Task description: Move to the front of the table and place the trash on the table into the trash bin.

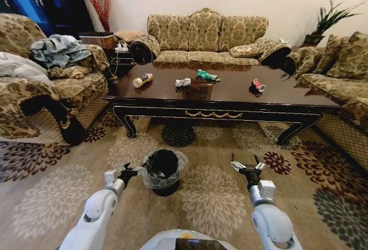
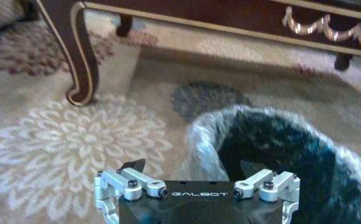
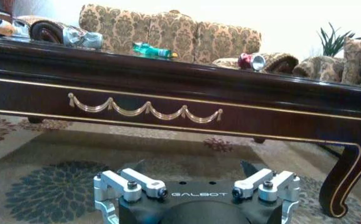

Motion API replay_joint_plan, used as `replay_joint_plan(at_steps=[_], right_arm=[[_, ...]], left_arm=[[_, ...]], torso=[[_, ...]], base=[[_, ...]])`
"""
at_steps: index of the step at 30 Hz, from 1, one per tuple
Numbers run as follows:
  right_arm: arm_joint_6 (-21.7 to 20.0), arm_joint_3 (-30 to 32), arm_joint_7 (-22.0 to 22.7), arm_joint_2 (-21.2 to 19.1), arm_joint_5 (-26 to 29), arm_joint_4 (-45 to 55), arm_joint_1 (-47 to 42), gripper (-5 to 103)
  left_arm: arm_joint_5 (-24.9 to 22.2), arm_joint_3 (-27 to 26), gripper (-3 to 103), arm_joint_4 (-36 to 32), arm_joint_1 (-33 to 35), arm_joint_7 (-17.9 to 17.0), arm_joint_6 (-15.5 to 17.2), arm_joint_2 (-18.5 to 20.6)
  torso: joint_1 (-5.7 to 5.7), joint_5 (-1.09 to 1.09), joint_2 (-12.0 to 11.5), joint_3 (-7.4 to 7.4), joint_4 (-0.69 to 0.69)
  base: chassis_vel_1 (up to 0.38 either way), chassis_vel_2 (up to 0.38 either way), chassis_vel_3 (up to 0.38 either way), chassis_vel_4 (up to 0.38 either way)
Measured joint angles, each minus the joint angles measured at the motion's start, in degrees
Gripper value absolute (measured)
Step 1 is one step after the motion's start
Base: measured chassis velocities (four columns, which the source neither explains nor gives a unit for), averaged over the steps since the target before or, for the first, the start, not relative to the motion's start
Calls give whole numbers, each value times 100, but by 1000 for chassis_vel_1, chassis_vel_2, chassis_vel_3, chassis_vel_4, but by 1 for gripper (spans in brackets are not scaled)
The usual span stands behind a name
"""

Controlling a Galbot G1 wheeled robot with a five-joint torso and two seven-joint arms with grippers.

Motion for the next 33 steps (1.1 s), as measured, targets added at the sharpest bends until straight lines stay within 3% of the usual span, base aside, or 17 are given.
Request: replay_joint_plan(at_steps=[10,16,19,21,25,27,33], right_arm=[[6,76,70,16,6,-93,21,100],[15,162,120,4,118,-109,12,100],[50,177,169,41,167,-164,49,100],[59,178,171,57,169,-175,56,100],[70,178,207,81,178,-200,103,100],[68,176,220,77,180,-199,111,100],[40,143,291,55,177,-169,167,100]], left_arm=[[-425,764,100,597,-725,-379,550,129],[-548,835,98,626,-920,-393,1020,211],[-545,907,82,665,-996,-424,1097,287],[-544,930,82,684,-1011,-446,1110,304],[-586,1004,60,774,-1066,-497,1103,371],[-595,1012,60,789,-1083,-497,1097,379],[-618,1034,33,858,-1132,-479,1036,377]], torso=[[3,0,14,11,-1],[4,1,20,14,-1],[5,0,23,16,-1],[5,0,23,17,-1],[6,2,26,19,1],[6,2,26,19,0],[6,1,29,21,-1]], base=[[0,0,0,0],[0,0,0,0],[0,0,0,0],[0,0,0,0],[0,0,0,0],[0,0,0,0],[0,0,0,0]])
